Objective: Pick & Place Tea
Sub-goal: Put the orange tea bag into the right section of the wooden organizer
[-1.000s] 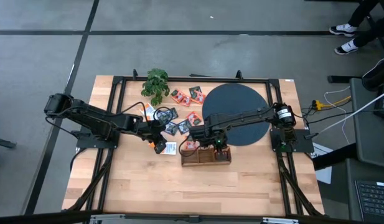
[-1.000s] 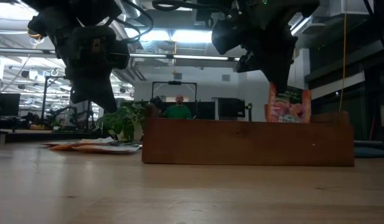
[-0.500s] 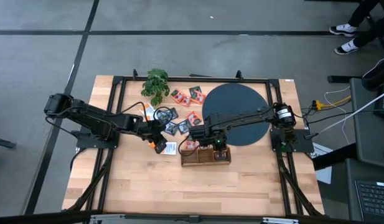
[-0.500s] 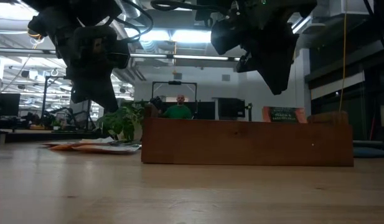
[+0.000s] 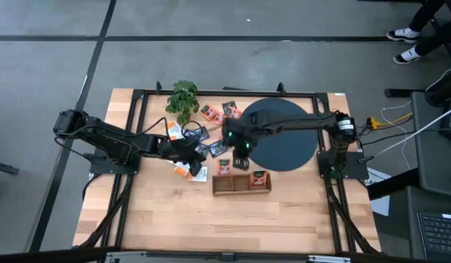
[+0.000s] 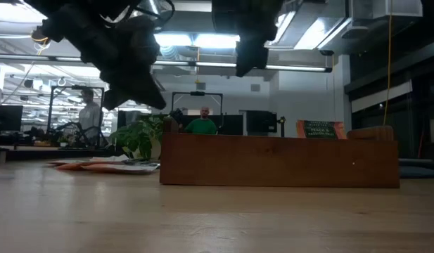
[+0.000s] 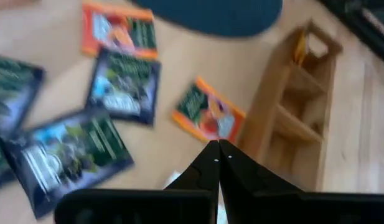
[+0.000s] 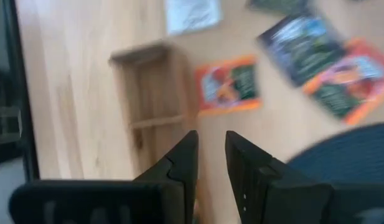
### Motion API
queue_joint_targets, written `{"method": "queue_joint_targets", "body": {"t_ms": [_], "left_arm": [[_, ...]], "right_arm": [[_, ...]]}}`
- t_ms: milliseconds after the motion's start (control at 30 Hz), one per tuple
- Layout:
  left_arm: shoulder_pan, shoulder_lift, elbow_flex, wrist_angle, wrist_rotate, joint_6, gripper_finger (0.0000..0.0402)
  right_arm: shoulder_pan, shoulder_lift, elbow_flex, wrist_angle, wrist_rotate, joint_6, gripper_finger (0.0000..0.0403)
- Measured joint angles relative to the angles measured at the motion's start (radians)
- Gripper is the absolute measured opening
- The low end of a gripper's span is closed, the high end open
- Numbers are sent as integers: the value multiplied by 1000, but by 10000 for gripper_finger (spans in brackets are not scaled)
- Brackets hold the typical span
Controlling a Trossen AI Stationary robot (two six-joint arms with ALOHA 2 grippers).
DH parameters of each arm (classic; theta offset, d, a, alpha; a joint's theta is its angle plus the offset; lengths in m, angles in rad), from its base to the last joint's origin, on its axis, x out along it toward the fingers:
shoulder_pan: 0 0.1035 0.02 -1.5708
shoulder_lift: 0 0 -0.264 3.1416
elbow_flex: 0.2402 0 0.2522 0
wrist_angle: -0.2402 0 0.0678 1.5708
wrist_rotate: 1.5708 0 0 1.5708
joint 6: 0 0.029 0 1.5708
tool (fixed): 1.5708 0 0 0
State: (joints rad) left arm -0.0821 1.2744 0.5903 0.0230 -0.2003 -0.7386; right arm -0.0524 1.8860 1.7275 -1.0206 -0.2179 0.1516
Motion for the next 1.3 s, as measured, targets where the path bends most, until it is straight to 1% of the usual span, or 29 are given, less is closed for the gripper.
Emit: {"method": "queue_joint_targets", "body": {"t_ms": [67, 133, 267, 400, 467, 567, 633, 700, 767, 867, 1067, 1167, 1300], "left_arm": [[9, 0, 0, 29, -35, 29, 4], [30, 0, 0, 53, -35, 67, 5], [89, 0, 0, 110, 32, 119, 2], [153, 0, 0, 140, 69, 154, 4], [179, 4, 9, 137, 84, 177, 4], [209, 42, 54, 134, 113, 223, 2], [220, 88, 101, 133, 120, 255, 3], [229, 141, 148, 130, 116, 292, 4], [244, 195, 191, 116, 115, 322, 4], [273, 274, 260, 69, 115, 351, 2], [336, 395, 372, -41, 114, 353, 4], [365, 434, 398, -65, 117, 350, 2], [398, 477, 406, -60, 135, 306, 4]], "right_arm": [[-31, -8, 0, 17, 9, 4, 84], [-57, -17, 0, 23, 8, 4, 84], [-92, -30, 0, 28, 7, -22, 84], [-120, -33, 0, 25, 2, -57, 84], [-135, -37, -18, 52, -19, -67, 84], [-166, -67, -120, 155, -108, -49, 84], [-188, -98, -218, 279, -168, -13, 84], [-207, -128, -312, 367, -198, 39, 84], [-226, -148, -386, 435, -202, 82, 84], [-257, -166, -466, 480, -201, 134, 84], [-313, -177, -585, 594, -197, 145, 84], [-340, -176, -658, 718, -200, 185, 84], [-370, -176, -745, 883, -257, 274, 84]]}}
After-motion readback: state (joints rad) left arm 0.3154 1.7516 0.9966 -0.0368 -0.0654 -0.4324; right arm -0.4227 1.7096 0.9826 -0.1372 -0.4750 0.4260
